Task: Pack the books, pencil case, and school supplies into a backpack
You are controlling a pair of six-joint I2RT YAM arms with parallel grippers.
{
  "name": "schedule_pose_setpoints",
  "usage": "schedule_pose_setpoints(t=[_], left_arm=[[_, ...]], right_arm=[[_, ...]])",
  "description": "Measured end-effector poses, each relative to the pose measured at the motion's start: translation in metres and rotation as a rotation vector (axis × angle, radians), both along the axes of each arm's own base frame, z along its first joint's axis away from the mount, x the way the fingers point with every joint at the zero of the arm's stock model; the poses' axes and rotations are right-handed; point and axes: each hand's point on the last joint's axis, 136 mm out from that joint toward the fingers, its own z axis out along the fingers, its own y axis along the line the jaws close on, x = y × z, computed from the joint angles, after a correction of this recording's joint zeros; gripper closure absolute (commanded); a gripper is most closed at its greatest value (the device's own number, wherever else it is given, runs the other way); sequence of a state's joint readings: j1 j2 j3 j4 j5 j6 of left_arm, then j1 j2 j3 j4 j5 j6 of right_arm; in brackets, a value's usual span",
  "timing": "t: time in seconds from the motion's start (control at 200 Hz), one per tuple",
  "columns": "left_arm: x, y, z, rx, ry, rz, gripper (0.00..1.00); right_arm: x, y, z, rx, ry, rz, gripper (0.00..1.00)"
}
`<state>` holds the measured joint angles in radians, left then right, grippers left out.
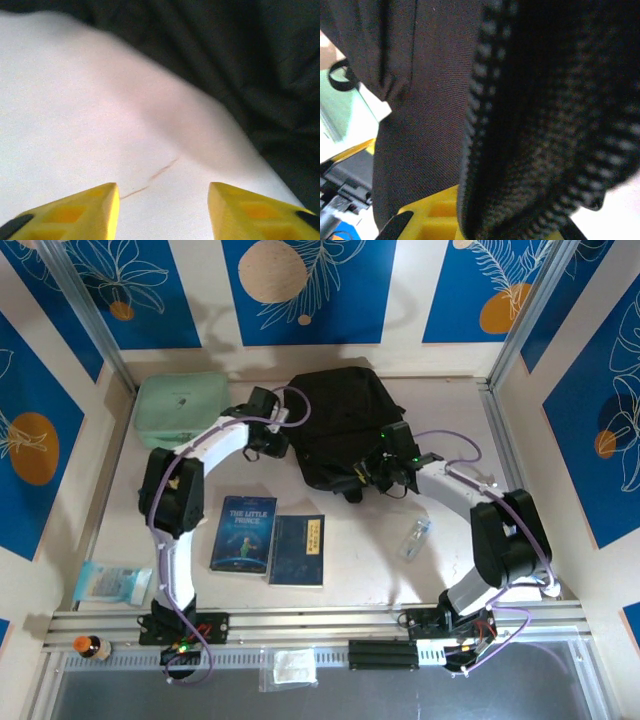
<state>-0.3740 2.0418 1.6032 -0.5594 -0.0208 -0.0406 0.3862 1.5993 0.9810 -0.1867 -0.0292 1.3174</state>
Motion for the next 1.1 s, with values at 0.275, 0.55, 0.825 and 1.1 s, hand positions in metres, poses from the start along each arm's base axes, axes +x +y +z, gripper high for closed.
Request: schedule_pose_setpoints(t=[0.275, 0.55, 0.825, 1.1], left_arm=[[-0.041, 0.030, 0.066, -0.124, -0.096, 0.174, 0.24], [-0.070, 0.040, 0.082, -0.223, -0.125, 0.258, 0.11], [-0.079, 0.048, 0.080, -0.277, -0.128, 0.320, 0.04], [-0.078, 0.048, 0.081, -0.315, -0.133, 0.336, 0.02]], right_arm=[[0.027, 0.065, -0.004, 0.031, -0.017, 0.165, 0.65], [0.005, 0.093, 0.010, -0.143, -0.132, 0.450, 0.35], [-0.084, 0.089, 0.009, -0.421, -0.201, 0.748, 0.23], [-0.135, 0.098, -0.045, -0.686, -0.139, 1.001, 0.15]])
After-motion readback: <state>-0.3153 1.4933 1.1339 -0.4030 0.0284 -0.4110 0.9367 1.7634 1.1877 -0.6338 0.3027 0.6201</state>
